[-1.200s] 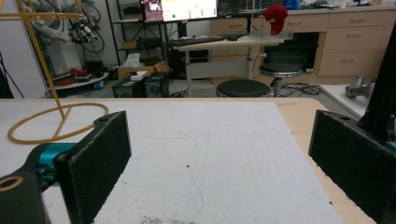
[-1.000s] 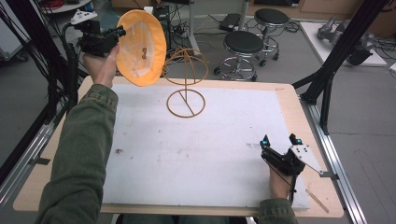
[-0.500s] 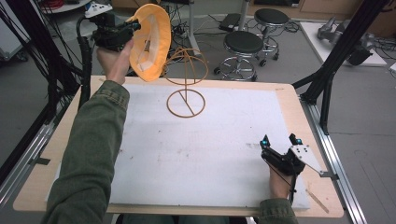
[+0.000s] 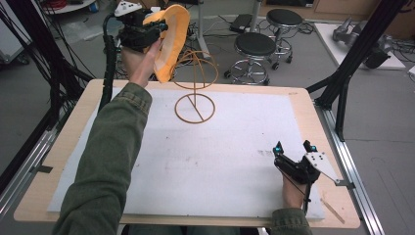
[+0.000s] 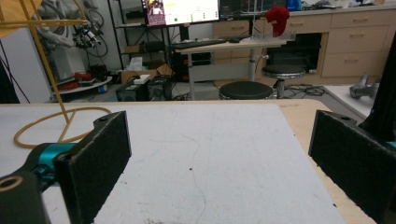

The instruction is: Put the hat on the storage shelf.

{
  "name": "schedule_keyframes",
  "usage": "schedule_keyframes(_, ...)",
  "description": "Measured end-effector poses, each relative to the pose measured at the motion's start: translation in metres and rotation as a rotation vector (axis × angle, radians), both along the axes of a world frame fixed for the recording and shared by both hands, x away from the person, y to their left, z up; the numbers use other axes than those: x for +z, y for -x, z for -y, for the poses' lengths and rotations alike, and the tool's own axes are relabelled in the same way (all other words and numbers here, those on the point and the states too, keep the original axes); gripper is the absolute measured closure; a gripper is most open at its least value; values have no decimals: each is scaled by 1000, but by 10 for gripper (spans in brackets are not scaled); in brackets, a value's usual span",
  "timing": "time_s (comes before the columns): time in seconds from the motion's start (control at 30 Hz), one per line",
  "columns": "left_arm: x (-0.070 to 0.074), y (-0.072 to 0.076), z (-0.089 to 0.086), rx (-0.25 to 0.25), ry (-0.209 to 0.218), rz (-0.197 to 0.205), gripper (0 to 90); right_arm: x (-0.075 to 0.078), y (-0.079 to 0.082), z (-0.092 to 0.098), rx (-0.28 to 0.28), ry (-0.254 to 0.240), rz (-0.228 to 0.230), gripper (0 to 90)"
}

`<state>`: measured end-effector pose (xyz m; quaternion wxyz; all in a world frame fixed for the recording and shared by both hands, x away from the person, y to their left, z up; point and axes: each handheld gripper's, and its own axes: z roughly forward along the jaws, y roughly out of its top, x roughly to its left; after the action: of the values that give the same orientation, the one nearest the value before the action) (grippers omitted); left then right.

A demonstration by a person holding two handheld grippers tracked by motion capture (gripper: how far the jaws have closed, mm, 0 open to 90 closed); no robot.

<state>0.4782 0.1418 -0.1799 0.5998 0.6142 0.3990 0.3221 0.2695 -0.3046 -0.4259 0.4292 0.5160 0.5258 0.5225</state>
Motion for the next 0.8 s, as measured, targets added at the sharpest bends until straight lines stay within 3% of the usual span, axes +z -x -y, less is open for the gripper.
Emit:
schedule_keyframes(0.1, 1, 0, 9, -11, -8, 0, 868, 0, 0, 0, -4, 1, 2, 46)
schedule_keyframes(0.37, 2, 0, 51, -43, -61, 0, 868, 0, 1, -1, 3, -5, 3, 46)
schedule_keyframes(0.63, -11, -3, 85, -66, -118, -7, 867, 0, 1, 0, 7, -7, 3, 46)
schedule_keyframes(0.8, -19, -3, 104, -85, -175, -9, 867, 0, 0, 0, 8, 0, 7, 46)
